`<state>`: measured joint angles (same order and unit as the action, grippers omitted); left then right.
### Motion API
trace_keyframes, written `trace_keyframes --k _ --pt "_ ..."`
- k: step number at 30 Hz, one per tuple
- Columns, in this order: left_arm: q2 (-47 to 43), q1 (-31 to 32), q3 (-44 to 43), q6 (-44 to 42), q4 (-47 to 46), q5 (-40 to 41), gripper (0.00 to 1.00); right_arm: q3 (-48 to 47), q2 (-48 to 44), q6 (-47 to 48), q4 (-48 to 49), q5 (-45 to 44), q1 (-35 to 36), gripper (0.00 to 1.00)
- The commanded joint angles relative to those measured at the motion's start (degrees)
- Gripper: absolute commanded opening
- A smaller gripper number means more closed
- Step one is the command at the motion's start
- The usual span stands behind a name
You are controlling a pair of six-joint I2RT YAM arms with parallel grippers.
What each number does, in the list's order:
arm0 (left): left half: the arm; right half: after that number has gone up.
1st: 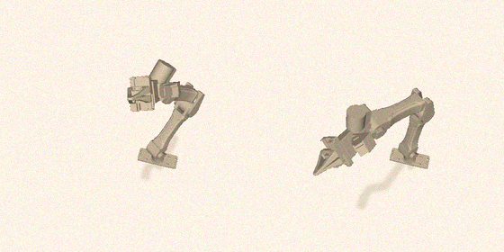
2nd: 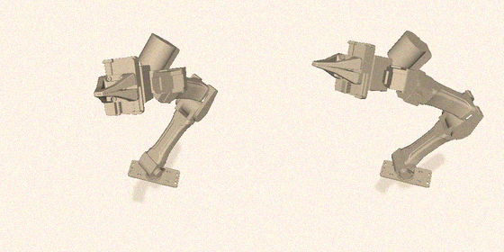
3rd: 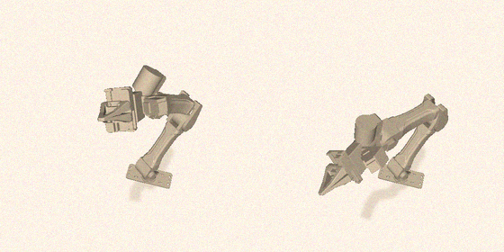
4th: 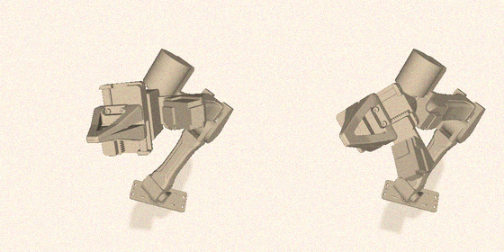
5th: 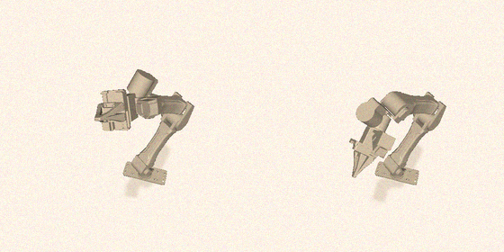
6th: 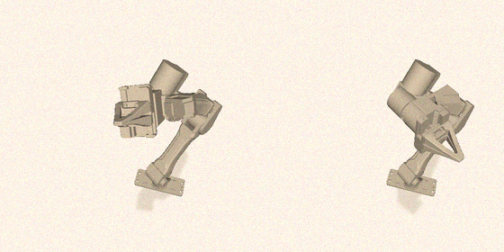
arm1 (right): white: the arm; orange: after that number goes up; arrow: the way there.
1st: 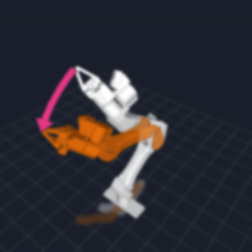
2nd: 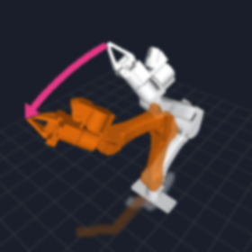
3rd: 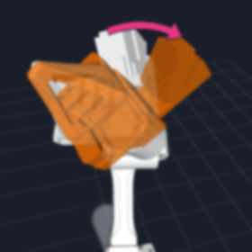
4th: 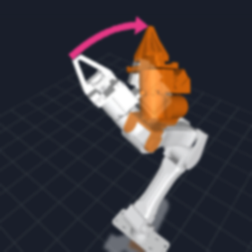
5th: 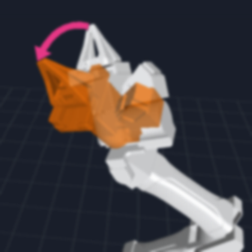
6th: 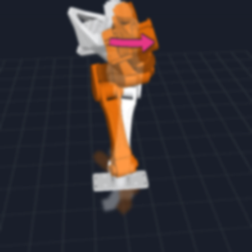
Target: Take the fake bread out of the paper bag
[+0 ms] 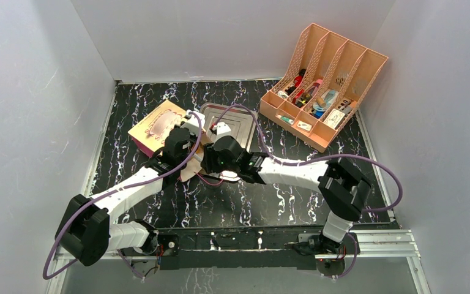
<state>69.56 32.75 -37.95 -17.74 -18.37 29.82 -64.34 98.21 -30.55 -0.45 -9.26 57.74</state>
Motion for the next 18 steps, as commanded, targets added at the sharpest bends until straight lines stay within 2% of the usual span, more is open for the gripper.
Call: trace_keyframes --k 1,11,17,18 --pt "-1.1 0.1 -2.7 0.6 -1.1 5.0 0.00 2.1 -7.2 -2.2 1.5 0.1 0.3 0.00" --pt "-1.2 -0.7 -3.8 1.4 -0.2 6.1 0.00 5.6 -13.6 -2.9 1.9 -0.1 0.4 0.00" --pt "-0.9 -0.8 -4.5 2.6 1.3 6.0 0.00 4.5 -12.4 -2.1 0.5 1.2 0.4 0.00" --pt "-0.9 -0.7 -4.6 2.6 1.4 6.0 0.00 4.6 -12.2 -2.0 0.4 1.5 0.4 0.04"
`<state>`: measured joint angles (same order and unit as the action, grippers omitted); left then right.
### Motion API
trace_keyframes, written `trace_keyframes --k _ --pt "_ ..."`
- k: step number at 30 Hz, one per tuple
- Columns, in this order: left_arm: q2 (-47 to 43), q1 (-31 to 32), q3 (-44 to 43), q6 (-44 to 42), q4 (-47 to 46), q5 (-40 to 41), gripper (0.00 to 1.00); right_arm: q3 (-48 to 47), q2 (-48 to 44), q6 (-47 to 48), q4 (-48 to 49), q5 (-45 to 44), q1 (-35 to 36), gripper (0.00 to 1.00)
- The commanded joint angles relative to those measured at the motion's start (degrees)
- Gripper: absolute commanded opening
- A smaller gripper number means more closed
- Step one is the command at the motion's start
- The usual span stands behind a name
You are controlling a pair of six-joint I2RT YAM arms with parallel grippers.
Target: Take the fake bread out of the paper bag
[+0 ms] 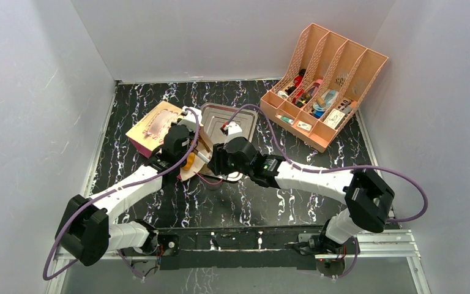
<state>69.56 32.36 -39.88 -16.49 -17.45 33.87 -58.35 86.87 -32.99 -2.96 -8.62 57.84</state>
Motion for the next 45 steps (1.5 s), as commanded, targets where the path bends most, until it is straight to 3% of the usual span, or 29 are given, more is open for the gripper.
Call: trace_keyframes --k 1,6,15,24,31,41,45 --pt "-0.9 -0.3 -2.7 1.5 0.6 1.9 0.00 -1.3 -0.7 0.5 3.0 1.3 0.4 0.11" --pt "-0.3 -0.3 -3.2 1.7 1.7 1.9 0.00 -1.1 0.1 0.9 3.0 2.1 1.3 0.33" --pt "0.4 -0.3 -4.5 3.9 3.5 0.6 0.00 -1.9 4.5 0.8 2.2 3.6 2.3 0.47" --pt "1.1 -0.3 -4.5 5.0 4.0 -0.2 0.00 -2.8 6.3 1.0 0.6 -0.8 4.6 0.48" --pt "0.7 -0.3 -3.6 4.9 3.9 -0.1 0.00 -3.9 4.9 3.5 -1.8 -14.5 9.3 0.47" --pt "-0.1 -0.4 -3.5 4.9 4.7 0.4 0.00 0.4 5.1 11.0 5.3 -32.0 18.1 0.47" --pt "-0.1 -0.3 -3.8 5.1 5.3 0.4 0.00 2.6 5.2 12.9 8.9 -35.0 19.6 0.46"
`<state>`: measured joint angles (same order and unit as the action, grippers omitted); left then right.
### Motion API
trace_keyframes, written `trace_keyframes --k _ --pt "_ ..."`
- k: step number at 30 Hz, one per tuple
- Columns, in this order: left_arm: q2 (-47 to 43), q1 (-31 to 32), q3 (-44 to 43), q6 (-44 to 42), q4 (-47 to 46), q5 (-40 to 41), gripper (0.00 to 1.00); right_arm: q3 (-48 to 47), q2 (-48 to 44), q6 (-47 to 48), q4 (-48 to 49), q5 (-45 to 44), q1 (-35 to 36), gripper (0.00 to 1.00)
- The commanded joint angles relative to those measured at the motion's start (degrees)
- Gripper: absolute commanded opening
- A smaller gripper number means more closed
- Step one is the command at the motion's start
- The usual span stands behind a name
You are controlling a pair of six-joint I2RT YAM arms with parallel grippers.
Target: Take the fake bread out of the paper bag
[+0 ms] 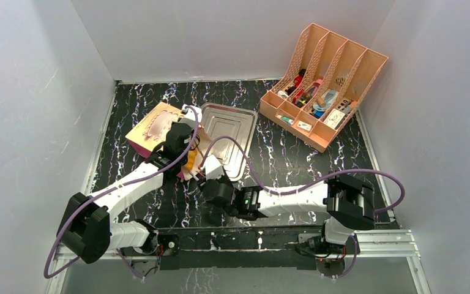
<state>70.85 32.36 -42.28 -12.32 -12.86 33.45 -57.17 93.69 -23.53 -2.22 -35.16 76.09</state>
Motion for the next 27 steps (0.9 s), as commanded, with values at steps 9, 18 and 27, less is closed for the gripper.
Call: trace_keyframes --k 9,18,27 --pt "-1.6 -0.3 -1.1 1.4 1.2 0.8 0.00 2.6 -0.3 4.7 10.1 -7.6 2.0 0.43" --pt "-2.2 -0.3 -1.2 1.3 1.5 0.9 0.00 2.2 -0.1 4.8 9.5 -5.6 2.0 0.00" --pt "-3.0 -0.3 -0.9 1.5 1.8 1.1 0.00 -0.1 0.0 4.1 6.7 -3.2 2.0 0.34"
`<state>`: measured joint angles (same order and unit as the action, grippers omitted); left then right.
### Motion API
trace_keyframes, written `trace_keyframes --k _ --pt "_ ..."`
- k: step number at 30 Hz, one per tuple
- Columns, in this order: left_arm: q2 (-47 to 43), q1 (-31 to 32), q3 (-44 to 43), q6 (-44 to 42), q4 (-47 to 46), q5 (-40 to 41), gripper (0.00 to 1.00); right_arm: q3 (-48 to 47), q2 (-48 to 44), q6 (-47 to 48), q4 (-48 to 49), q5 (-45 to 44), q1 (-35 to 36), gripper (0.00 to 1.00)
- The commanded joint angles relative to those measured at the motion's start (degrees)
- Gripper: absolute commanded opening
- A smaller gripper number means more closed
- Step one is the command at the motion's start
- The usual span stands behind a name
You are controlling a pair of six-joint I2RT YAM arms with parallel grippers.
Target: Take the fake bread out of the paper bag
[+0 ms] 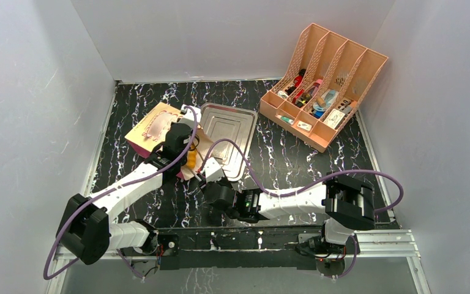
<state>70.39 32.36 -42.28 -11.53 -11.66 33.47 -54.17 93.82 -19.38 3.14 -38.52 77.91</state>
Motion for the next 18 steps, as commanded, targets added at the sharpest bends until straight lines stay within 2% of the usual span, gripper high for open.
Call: trace_keyframes --k 1,4,8,11,15,17,18 --pt "-2.7 -0.3 -1.0 0.8 0.7 1.1 0.00 -3.8 0.3 -0.3 0.6 0.8 0.2 0.39" --pt "-2.8 -0.3 -0.9 0.7 0.8 1.1 0.00 -5.3 1.6 -0.3 -0.6 1.6 0.2 0.51" --pt "-2.8 -0.3 -0.9 0.9 1.0 1.1 0.00 -6.4 2.3 -0.1 -1.2 1.9 0.2 0.54" --pt "-2.8 -0.3 -1.0 0.9 1.0 1.1 0.00 -6.4 2.1 0.0 -1.3 1.4 0.3 0.51" --pt "-2.8 -0.3 -1.0 0.7 0.9 1.1 0.00 -5.7 1.3 0.0 -0.8 0.2 0.3 0.33" --pt "-2.7 -0.3 -1.1 0.7 0.9 1.0 0.00 -5.3 1.3 0.0 -0.5 0.2 0.2 0.35" --pt "-2.6 -0.3 -1.1 0.8 1.0 1.1 0.00 -5.3 1.6 -0.1 -0.5 0.2 0.3 0.40"
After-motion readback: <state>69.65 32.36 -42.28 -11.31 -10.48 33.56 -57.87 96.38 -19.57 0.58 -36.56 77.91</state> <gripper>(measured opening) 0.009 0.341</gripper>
